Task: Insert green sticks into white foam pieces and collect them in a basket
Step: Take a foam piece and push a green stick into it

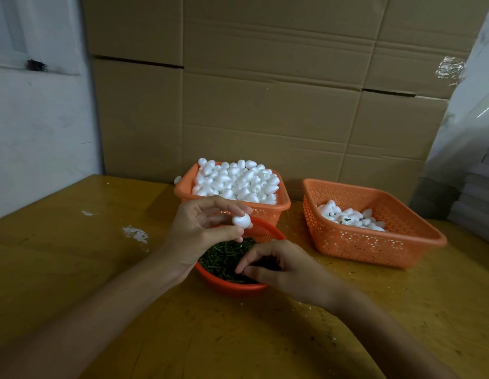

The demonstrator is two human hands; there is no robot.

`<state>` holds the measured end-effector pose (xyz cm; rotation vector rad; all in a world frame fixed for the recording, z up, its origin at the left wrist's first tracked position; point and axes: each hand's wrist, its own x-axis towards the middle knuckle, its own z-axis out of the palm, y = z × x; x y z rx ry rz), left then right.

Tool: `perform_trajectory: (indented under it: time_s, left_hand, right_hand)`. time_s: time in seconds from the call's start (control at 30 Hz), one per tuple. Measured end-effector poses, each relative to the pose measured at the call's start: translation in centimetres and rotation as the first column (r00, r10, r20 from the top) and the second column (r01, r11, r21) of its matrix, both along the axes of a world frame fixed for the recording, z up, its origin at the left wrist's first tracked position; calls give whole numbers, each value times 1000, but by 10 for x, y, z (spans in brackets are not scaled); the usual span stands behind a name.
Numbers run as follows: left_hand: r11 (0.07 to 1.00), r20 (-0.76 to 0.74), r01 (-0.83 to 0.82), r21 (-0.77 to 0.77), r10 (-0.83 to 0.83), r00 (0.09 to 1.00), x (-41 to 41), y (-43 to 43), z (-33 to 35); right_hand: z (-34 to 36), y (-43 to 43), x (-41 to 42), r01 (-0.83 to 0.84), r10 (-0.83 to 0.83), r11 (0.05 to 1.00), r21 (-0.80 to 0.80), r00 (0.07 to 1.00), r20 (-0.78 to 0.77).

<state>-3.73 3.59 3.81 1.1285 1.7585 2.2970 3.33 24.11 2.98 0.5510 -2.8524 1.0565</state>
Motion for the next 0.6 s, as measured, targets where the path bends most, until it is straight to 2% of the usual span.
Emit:
perform_trajectory:
  time_s: [0.2,0.4,0.6]
  left_hand:
    - [1000,10,-2,0,2,1000,1,1,-1]
    - [999,61,35,21,-36,998,0,-1,2]
    - [999,65,40,24,-42,997,2,-2,3]
  right_hand:
    - [-2,1,0,-18,18,1000,6,1000,-8]
    - [1,1,1,-57,57,997,-51,998,7]
    - [0,-1,0,-52,52,998,-18,999,-13]
